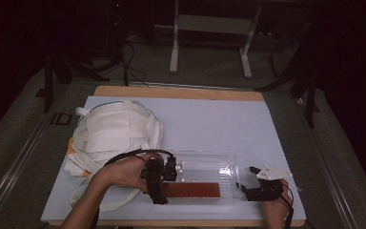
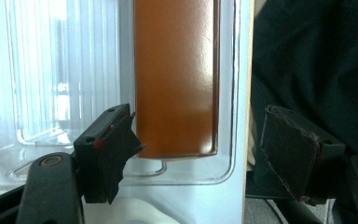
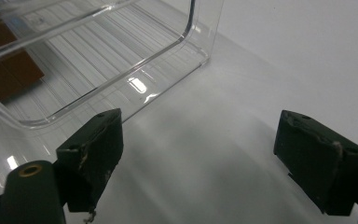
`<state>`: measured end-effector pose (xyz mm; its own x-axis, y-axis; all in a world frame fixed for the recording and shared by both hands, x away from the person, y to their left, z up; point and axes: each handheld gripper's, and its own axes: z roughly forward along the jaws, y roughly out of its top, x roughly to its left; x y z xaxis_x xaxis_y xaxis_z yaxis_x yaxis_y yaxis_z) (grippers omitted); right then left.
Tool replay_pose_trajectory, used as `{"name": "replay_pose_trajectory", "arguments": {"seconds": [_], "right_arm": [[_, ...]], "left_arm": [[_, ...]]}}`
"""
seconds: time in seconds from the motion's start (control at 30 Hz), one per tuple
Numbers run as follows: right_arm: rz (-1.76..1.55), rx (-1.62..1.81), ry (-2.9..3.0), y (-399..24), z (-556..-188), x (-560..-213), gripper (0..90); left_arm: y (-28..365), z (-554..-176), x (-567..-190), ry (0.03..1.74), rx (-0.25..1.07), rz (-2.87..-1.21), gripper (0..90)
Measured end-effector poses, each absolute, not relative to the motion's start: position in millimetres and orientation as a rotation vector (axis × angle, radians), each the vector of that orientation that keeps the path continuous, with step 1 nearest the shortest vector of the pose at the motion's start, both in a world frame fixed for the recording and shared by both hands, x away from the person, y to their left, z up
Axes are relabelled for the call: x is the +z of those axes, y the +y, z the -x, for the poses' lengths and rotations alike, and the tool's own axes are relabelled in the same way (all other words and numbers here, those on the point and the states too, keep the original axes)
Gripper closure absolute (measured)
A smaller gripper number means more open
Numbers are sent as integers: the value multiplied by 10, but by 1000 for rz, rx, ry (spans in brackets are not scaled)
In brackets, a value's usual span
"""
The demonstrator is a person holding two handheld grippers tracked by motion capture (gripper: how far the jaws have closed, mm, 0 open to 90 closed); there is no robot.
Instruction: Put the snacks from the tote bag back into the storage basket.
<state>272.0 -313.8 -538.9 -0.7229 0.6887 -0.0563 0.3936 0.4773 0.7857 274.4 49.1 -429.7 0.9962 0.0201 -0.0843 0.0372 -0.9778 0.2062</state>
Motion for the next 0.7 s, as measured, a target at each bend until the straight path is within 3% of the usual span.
{"name": "replay_pose_trajectory", "arguments": {"seconds": [0.7], "right_arm": [[-913,1118,2363,-3139,-2720,-5389,156]], "left_arm": [[761,-2733,-4188,122,25,-2859,247]]}}
